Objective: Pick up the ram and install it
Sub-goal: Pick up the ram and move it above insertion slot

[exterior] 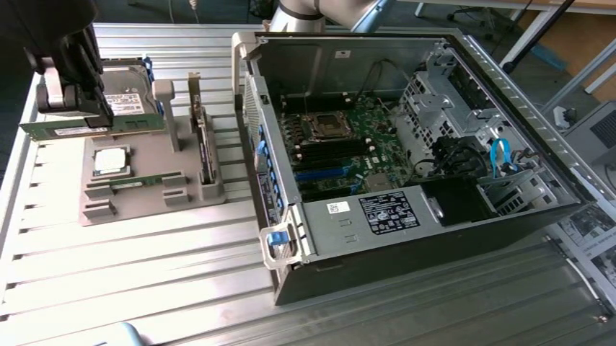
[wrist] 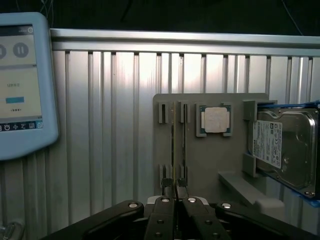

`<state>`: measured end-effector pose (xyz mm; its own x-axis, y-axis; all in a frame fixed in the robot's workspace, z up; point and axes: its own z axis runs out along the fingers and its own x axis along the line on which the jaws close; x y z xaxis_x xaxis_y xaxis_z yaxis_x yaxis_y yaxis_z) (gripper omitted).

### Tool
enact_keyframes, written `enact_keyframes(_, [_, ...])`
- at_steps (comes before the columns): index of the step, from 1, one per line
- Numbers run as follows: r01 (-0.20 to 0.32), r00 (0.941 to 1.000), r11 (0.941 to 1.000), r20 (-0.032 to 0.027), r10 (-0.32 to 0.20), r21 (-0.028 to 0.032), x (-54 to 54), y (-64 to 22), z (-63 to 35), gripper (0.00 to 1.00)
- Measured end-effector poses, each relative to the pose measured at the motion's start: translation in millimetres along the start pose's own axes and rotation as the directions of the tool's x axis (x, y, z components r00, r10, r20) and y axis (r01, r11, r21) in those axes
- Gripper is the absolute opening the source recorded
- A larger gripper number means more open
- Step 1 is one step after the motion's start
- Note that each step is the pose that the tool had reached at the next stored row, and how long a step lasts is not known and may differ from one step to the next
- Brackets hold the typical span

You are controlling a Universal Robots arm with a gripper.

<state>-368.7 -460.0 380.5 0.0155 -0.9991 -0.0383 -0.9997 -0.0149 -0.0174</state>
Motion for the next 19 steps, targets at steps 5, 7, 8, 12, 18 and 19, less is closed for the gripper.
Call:
enact_keyframes(5, [0.0,1.0,1.0,0.0,0.0,0.0,-0.1,-0.1,-4.2,0.12])
enact_keyframes(7, [0.0,1.0,1.0,0.0,0.0,-0.0001,-0.2,-0.1,-5.7,0.12])
enact_keyframes(8, [0.0,1.0,1.0,-0.0001,0.0,-0.0001,-0.2,-0.1,-6.4,0.12])
enact_keyframes(12, [0.0,1.0,1.0,0.0,0.0,0.0,-0.3,-0.2,-9.0,0.12])
enact_keyframes(18, [0.0,1.0,1.0,-0.0001,0.0,0.0,-0.5,-0.3,-13.3,0.12])
enact_keyframes(19, [0.0,1.0,1.0,0.0,0.0,0.0,-0.5,-0.3,-14.0,0.12])
